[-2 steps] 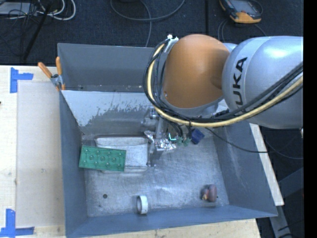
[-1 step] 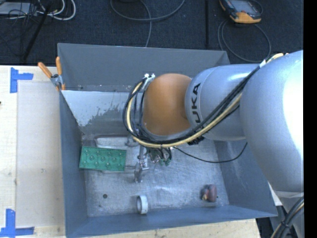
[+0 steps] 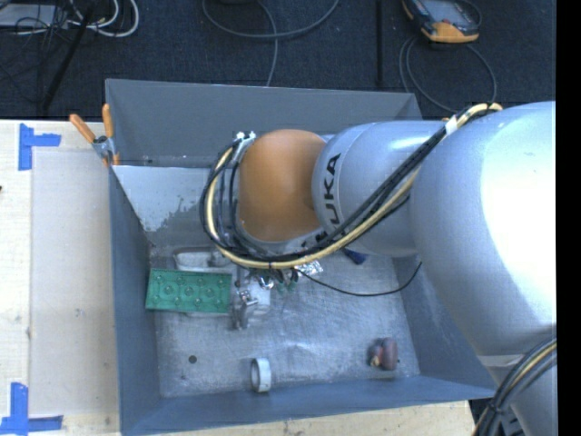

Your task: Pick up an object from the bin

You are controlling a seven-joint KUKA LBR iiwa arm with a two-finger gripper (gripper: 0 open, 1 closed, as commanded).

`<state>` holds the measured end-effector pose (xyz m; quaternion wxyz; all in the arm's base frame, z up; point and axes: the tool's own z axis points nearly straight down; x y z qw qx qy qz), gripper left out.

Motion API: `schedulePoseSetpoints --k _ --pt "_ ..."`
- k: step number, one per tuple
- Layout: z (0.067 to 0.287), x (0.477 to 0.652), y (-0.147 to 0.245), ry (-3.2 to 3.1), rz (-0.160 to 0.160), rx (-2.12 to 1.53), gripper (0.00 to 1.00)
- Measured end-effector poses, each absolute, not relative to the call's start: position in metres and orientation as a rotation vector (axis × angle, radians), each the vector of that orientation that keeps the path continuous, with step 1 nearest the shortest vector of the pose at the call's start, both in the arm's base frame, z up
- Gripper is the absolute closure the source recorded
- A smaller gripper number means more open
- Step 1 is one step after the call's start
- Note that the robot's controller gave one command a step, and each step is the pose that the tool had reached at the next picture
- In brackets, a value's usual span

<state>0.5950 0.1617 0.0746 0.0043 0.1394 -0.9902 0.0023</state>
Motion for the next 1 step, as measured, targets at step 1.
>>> schedulePoseSetpoints --k 1 --pt "0.0755 0.5948 0.1617 -3.1 0.006 0.433 1.0"
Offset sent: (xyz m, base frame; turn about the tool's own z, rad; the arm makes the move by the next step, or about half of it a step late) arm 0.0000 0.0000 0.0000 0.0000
